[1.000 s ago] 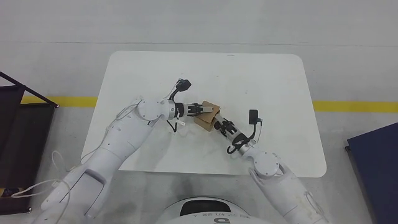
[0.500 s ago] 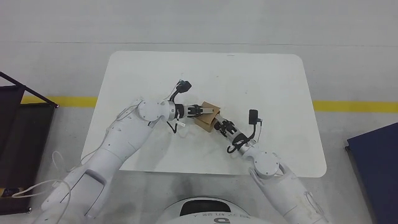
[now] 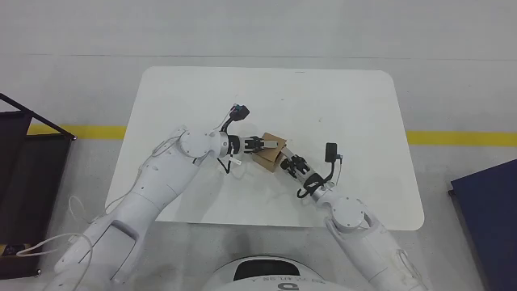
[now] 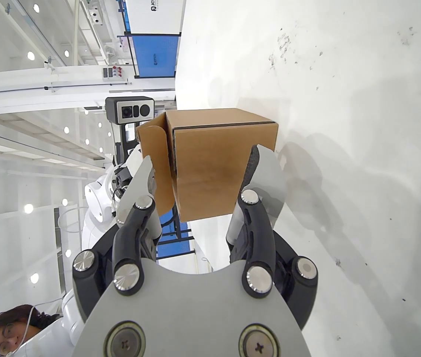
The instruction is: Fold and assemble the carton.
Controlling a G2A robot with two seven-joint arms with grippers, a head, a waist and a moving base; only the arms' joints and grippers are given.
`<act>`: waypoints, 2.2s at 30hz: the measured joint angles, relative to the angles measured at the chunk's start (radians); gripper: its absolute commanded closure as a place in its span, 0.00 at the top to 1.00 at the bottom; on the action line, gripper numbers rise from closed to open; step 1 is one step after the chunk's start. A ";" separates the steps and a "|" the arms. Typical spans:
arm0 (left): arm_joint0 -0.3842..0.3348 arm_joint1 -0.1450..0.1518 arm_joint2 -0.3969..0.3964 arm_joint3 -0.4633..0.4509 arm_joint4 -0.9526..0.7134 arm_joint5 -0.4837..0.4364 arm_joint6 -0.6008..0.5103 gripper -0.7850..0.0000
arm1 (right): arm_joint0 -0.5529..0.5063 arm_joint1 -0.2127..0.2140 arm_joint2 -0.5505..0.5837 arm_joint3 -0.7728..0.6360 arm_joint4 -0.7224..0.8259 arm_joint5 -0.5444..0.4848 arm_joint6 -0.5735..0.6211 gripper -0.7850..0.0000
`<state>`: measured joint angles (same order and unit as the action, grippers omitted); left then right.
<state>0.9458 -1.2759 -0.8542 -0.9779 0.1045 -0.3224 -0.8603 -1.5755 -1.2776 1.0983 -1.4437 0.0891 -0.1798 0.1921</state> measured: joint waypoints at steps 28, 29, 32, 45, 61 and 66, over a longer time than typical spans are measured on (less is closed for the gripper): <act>-0.001 -0.004 0.006 0.016 0.009 0.004 -0.008 0.85 | -0.014 0.000 0.031 -0.014 0.011 -0.002 0.007 0.59; -0.001 -0.004 0.006 0.017 0.009 0.004 -0.009 0.85 | -0.015 0.000 0.032 -0.016 0.014 -0.003 0.009 0.59; -0.002 -0.004 0.006 0.020 0.012 0.005 -0.008 0.85 | -0.017 0.001 0.036 -0.021 0.018 -0.003 0.016 0.57; -0.001 -0.004 0.000 0.019 0.009 -0.002 -0.007 0.85 | -0.004 -0.001 0.019 -0.020 -0.020 0.042 0.043 0.45; -0.006 -0.006 0.003 0.022 0.011 -0.005 -0.012 0.82 | 0.010 -0.004 0.015 -0.005 -0.018 0.070 0.049 0.28; -0.007 -0.007 0.003 0.025 0.008 -0.006 -0.013 0.83 | 0.013 -0.004 0.016 -0.009 -0.021 0.073 0.049 0.27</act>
<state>0.9387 -1.2830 -0.8510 -0.9532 0.1129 -0.3285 -0.8731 -1.5623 -1.2819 1.1139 -1.4524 0.0684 -0.1065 0.2414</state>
